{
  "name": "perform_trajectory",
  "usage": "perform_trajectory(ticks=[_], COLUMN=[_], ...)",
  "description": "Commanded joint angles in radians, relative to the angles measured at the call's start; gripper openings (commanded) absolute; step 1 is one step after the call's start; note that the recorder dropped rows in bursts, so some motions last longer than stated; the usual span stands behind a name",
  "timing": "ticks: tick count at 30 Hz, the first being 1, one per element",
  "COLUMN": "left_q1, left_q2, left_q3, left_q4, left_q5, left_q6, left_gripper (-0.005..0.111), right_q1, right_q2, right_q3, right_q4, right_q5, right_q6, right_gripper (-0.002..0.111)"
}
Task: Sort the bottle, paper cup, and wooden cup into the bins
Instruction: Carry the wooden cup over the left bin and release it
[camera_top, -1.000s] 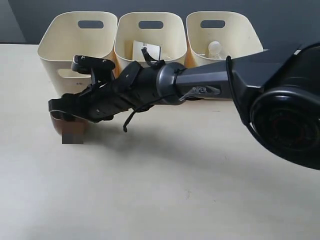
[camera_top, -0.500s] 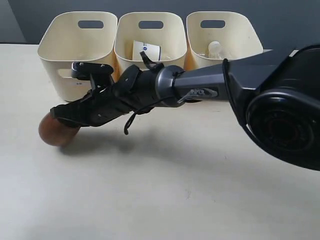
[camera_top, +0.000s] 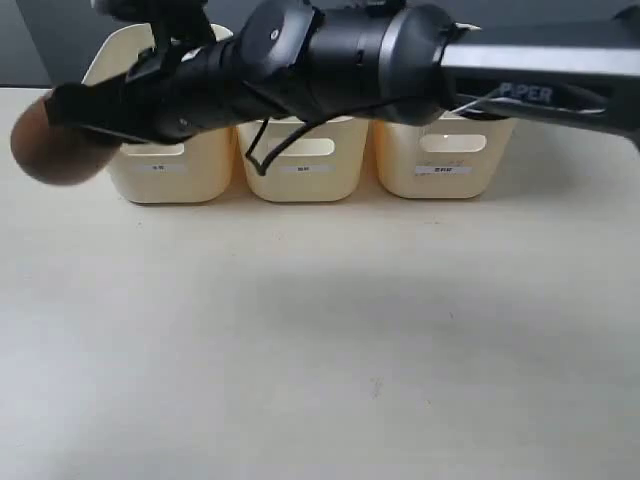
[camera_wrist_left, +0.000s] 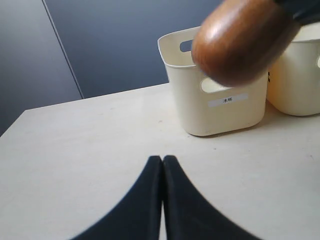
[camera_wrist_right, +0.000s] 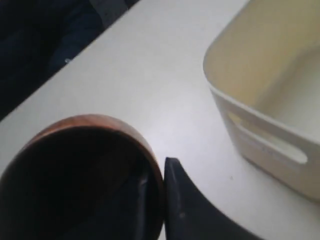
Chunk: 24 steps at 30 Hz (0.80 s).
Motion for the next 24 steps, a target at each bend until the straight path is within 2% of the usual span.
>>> perform_trajectory(ticks=[1,10,17,24], left_q1=[-0.003,-0.003,-0.003,-0.003], left_q2=[-0.005,-0.005,-0.005,-0.005], left_q3=[0.001,0.001,0.001,0.001], left_q4=[-0.001,-0.001,-0.001,-0.001], left_q5=[-0.001,-0.001,-0.001,-0.001], left_q6=[-0.002,-0.002,-0.002,-0.002], left_gripper=[0.000,0.000,0.000,0.000], right_q1=[-0.004,-0.021,-0.120,-0.120], right_q2=[-0.053,-0.052,-0.010,0.157], right_q3=[-0.004,-0.004,-0.018,-0.219], right_q4=[-0.007,-0.021,0.050,0.046], right_q5=[-0.144,-0.394,-0.351,-0.229], right_q6=[-0.003,-0.028,-0.028,-0.028], right_gripper=[-0.001,-0.001,-0.001,-0.001])
